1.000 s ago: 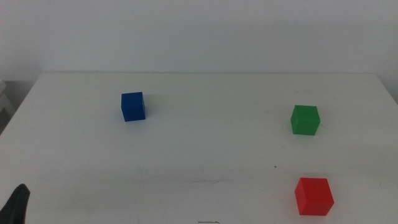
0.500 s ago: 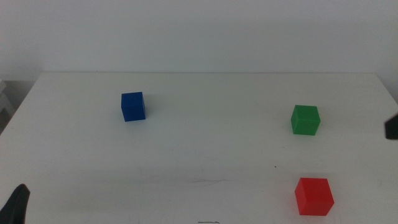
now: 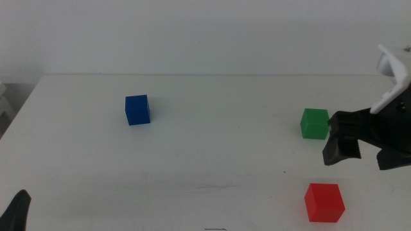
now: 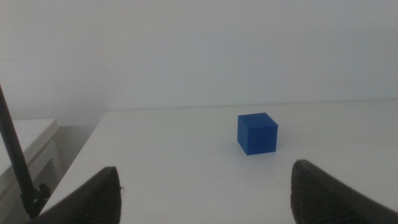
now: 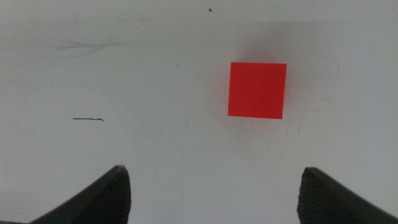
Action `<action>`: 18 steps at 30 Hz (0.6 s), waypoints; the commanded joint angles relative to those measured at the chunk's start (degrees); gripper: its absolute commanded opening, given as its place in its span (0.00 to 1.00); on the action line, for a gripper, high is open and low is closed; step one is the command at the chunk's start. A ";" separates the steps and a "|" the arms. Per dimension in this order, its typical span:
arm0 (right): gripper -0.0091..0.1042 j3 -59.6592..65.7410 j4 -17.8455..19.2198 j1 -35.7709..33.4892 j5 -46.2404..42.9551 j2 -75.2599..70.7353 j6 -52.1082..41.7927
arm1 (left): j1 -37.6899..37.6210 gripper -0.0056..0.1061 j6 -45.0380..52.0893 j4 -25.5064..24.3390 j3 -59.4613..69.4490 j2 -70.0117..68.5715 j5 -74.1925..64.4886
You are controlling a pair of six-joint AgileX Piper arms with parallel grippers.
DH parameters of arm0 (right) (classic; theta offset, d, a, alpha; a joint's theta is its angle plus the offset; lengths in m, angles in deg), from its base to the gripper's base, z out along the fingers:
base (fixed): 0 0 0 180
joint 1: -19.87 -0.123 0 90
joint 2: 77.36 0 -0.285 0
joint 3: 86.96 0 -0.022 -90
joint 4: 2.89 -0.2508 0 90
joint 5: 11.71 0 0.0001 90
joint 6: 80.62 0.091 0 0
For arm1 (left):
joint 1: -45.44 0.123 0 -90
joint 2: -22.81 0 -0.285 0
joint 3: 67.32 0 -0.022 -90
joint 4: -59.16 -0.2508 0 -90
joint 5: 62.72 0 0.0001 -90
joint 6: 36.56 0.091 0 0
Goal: Stack red cubes first, then green, then blue cubes in a specific spot.
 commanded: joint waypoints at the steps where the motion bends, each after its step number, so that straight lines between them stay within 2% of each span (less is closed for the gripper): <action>1: 0.86 -1.84 1.13 -0.26 3.06 -0.18 -0.04 | -0.11 0.89 -0.18 0.13 -0.17 -1.15 4.69; 12: 0.86 -1.84 2.74 -0.19 2.75 0.62 0.85 | -0.11 0.89 -0.18 0.13 -0.17 -1.15 4.69; 18: 0.86 -1.84 5.81 -0.19 2.75 0.62 4.72 | -0.11 0.89 -0.18 0.13 -0.17 -1.15 4.69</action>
